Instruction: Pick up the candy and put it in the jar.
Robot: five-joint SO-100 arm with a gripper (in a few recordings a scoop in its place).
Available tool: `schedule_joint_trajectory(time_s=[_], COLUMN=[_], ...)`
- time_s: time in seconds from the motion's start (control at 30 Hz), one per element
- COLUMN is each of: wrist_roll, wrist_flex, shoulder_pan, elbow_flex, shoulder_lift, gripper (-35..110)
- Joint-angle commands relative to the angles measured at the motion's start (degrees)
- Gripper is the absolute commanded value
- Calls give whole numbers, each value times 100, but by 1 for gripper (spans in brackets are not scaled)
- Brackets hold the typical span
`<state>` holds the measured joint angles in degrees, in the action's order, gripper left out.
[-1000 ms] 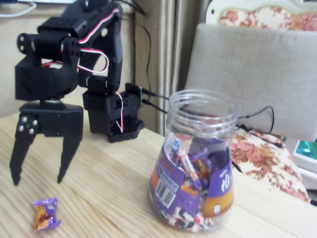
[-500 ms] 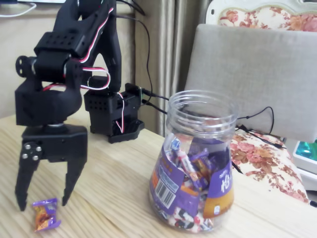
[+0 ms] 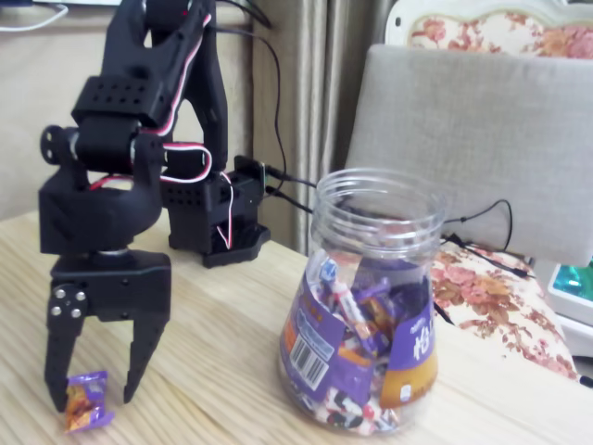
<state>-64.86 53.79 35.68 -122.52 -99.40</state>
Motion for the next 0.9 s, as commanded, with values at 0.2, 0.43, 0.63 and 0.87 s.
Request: schedule_joint_trajectory(time_s=[0.2,0.43,0.63,0.87], wrist_roll=[-132,132,422,1239], wrist_flex=[-141,70,747,2206], shoulder_pan=[132,0,-193,-563], elbow_flex=[-176,-202,-132,237], shoulder_lift=[-114,-571,-1459,-3630], gripper=[4,1,0,0])
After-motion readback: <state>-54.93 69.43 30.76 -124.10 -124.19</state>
